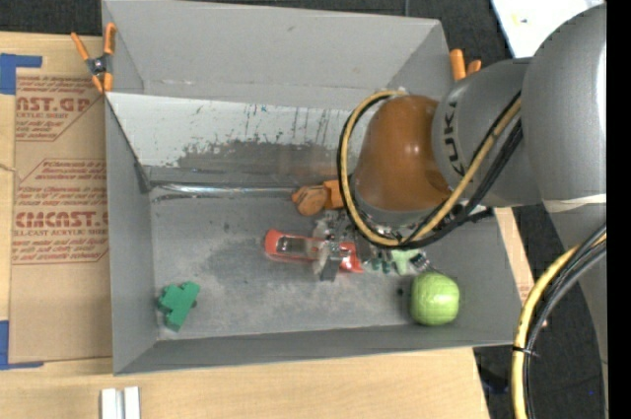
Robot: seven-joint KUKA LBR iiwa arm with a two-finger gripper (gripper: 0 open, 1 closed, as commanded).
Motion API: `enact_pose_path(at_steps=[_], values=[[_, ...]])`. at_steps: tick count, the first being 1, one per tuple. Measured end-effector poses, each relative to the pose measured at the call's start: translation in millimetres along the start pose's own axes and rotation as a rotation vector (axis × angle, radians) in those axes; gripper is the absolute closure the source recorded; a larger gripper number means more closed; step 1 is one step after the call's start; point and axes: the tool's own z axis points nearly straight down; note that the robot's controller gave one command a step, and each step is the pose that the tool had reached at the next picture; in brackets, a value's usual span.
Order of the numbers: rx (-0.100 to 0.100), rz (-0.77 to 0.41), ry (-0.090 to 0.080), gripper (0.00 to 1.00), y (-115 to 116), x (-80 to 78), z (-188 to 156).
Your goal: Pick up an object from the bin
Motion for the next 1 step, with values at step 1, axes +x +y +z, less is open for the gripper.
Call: enact_pose_path(at_steps=[1], values=[[0.0, 0.0, 0.0, 1.0, 0.0, 0.0, 0.0]])
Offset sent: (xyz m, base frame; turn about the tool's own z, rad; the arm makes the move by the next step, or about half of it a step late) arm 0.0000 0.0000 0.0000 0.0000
